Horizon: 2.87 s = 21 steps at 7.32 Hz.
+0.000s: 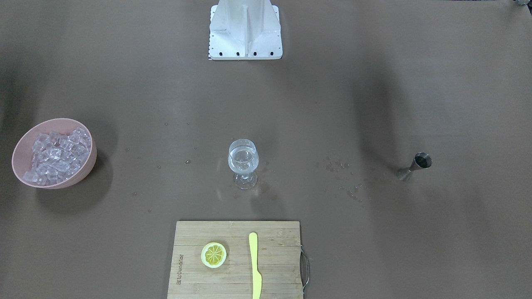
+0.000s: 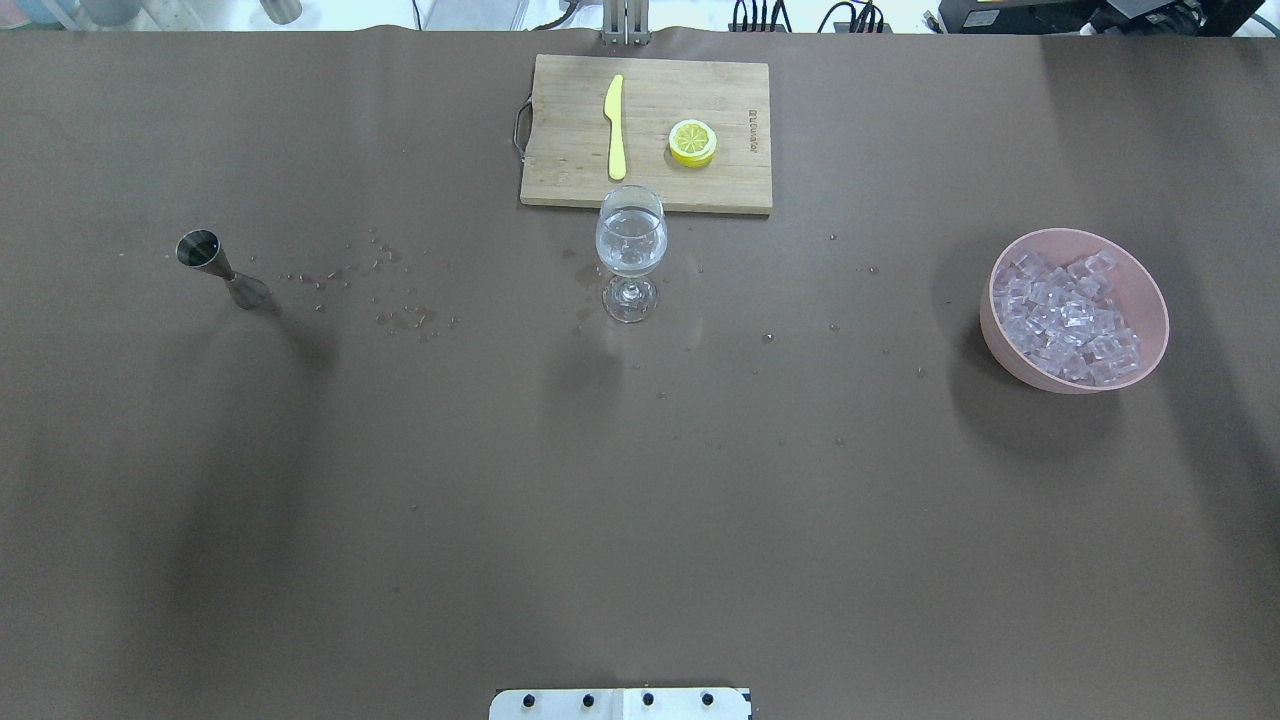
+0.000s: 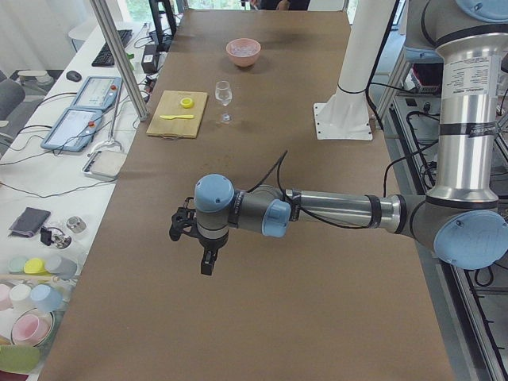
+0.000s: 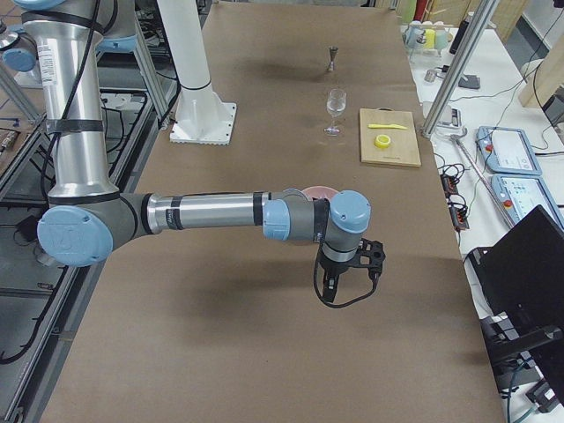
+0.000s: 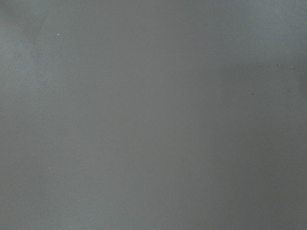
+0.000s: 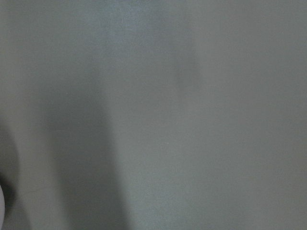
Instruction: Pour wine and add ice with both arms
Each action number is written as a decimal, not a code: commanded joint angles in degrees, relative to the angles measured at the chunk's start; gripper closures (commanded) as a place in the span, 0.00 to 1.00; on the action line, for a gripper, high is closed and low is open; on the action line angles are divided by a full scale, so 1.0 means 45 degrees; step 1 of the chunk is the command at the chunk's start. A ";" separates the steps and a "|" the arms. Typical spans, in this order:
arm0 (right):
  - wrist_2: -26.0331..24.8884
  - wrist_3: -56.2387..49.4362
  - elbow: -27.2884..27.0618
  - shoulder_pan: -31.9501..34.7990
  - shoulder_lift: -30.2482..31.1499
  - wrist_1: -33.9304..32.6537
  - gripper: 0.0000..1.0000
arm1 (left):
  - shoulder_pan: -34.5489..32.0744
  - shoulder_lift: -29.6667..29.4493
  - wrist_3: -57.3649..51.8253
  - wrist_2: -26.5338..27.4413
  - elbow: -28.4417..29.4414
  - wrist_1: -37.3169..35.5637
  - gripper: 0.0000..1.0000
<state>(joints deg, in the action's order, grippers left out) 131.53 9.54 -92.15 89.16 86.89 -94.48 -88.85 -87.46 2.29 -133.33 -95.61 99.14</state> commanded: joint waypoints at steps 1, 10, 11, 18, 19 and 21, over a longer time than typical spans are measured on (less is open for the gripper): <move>0.0007 0.0009 -0.0088 -0.0008 0.0065 0.0019 0.00 | -0.0001 0.0040 0.0018 0.0000 -0.0004 0.0020 0.02; 0.0126 -0.0010 -0.0127 -0.0008 0.0065 0.0019 0.00 | 0.0019 -0.0096 0.0018 0.0137 0.0113 0.0020 0.02; 0.0242 -0.0010 -0.0166 -0.0008 0.0065 0.0038 0.00 | 0.0019 -0.0096 0.0018 0.0137 0.0113 0.0020 0.02; 0.0497 0.0009 -0.0147 -0.0008 0.0065 0.0019 0.00 | 0.0077 -0.0174 0.0136 0.0078 -0.1150 0.0116 0.02; 0.0497 0.0009 -0.0108 -0.0008 0.0065 0.0019 0.00 | 0.0077 -0.0174 0.0232 0.0078 -0.2181 0.0001 0.02; 0.0497 0.0009 -0.0069 -0.0008 0.0065 0.0019 0.00 | 0.1009 -0.1358 0.4730 0.0040 -0.2465 -0.0271 0.02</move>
<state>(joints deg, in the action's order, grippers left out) 133.76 9.58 -92.59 89.12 87.19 -94.39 -86.98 -90.25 9.83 -133.02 -105.54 98.85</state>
